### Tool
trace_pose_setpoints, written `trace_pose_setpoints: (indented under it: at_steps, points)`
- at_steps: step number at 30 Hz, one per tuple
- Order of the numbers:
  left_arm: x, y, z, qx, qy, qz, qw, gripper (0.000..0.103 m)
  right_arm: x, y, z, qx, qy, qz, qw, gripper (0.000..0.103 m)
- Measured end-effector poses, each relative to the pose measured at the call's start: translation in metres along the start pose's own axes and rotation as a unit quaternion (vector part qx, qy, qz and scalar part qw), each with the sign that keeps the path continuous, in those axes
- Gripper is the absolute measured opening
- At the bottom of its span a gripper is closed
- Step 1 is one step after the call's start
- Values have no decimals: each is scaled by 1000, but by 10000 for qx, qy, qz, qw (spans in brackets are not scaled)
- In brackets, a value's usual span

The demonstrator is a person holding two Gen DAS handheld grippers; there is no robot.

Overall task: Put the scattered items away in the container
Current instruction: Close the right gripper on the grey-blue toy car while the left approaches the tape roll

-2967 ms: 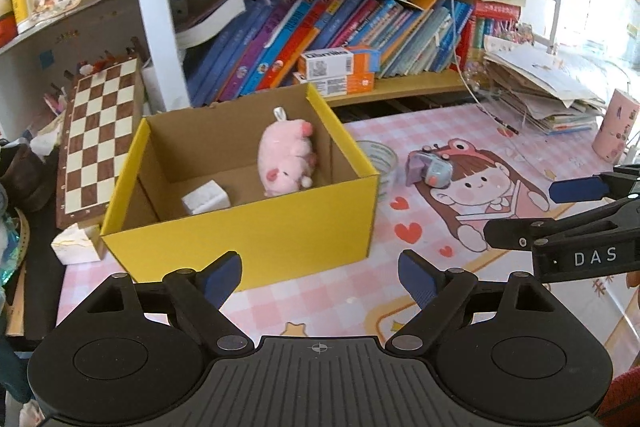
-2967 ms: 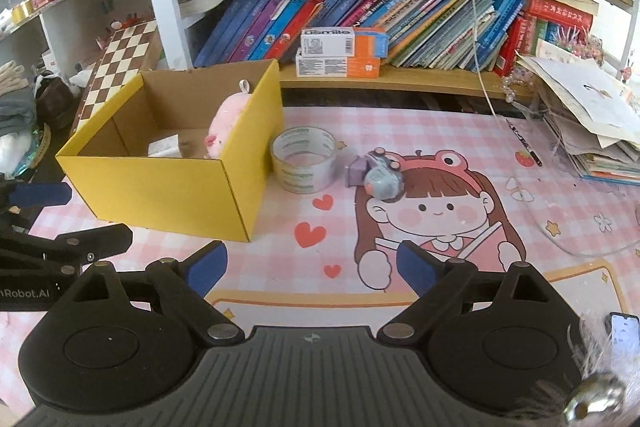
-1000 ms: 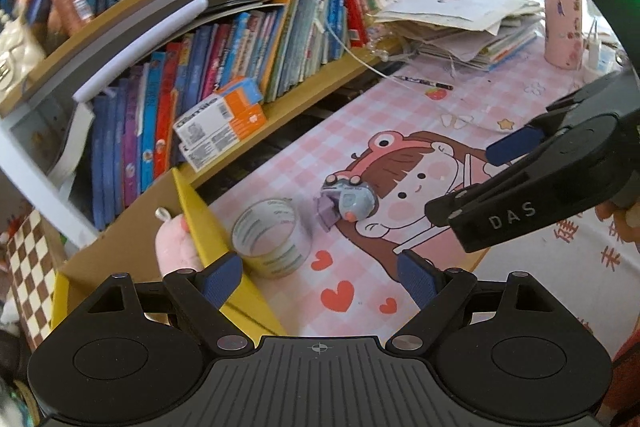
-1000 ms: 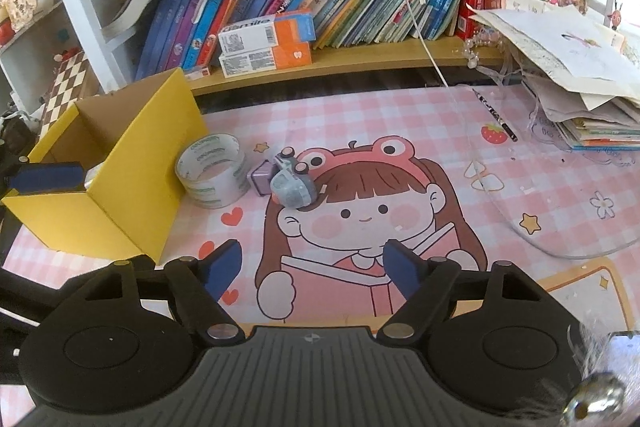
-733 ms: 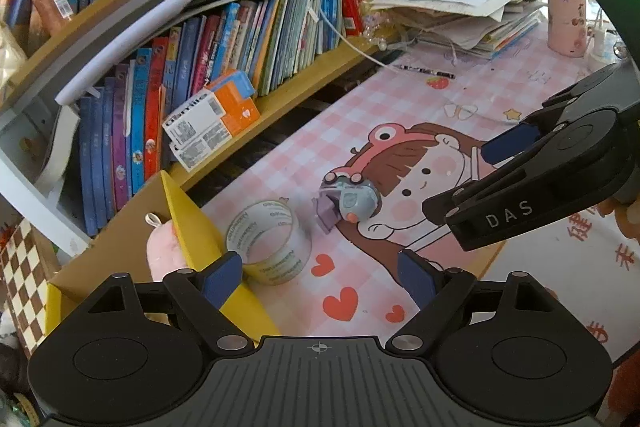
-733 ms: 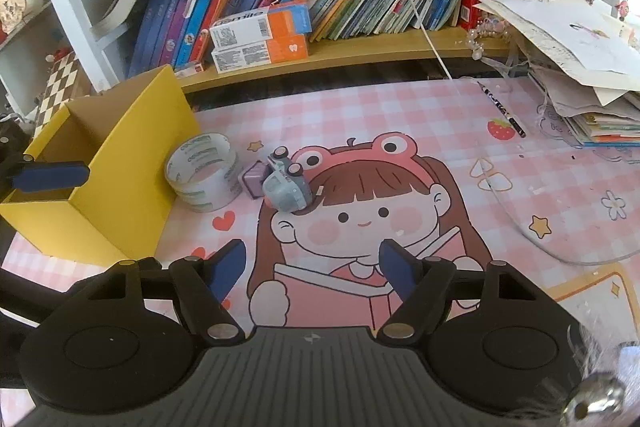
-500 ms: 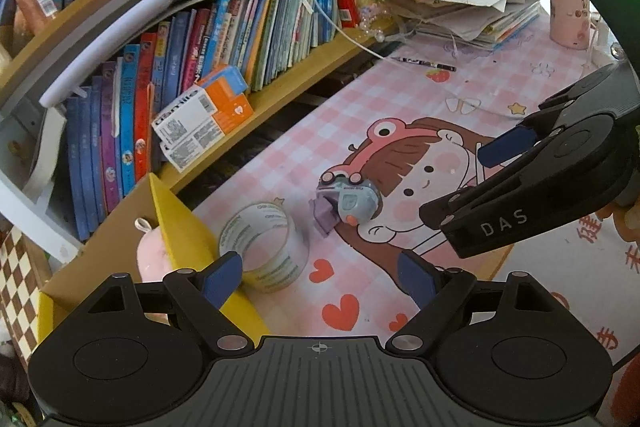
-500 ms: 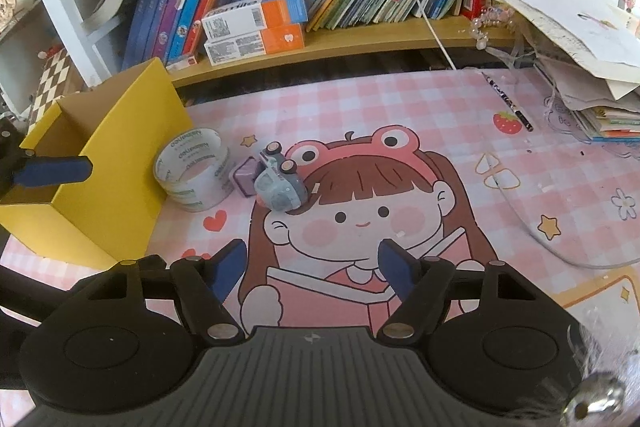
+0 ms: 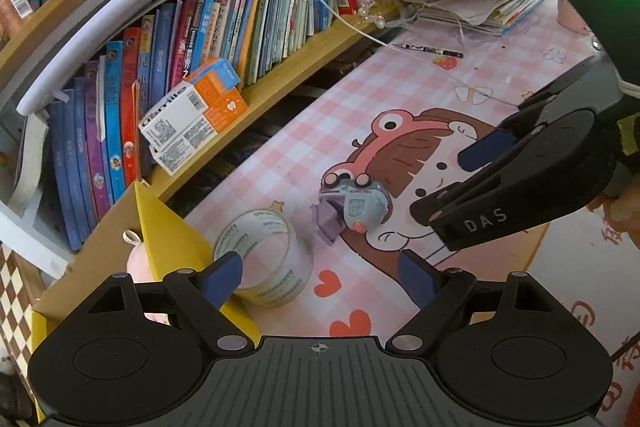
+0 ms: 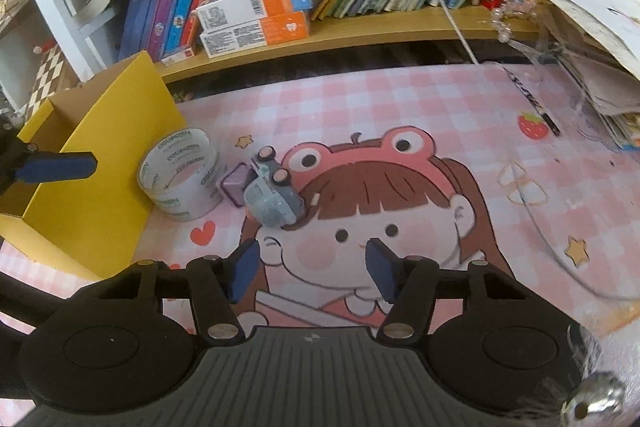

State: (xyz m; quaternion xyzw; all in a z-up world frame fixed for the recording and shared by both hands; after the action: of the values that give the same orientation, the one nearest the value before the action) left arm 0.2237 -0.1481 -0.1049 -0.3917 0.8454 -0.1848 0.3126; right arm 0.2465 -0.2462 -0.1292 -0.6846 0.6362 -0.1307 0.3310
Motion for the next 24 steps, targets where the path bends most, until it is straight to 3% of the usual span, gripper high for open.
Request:
trace_pose_setpoints:
  at_steps: [24]
  points:
    - [-8,2,44,-485,-47,333,9983,86,-21,-22,61,-321,-467,-328,9979,57]
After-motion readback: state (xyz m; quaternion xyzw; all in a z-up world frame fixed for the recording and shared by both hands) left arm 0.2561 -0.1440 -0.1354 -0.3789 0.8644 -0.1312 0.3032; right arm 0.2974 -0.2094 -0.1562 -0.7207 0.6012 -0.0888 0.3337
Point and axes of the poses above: each gripper's, at about its wrist camera, not at the fingertips, and z roughly the way its jaws point, x to its right, y to its underside, the point moved 8 cm from there along z, roughly the way its jaws point, and after that the axes turned 2 degrees about z, right-handed, at the moved point
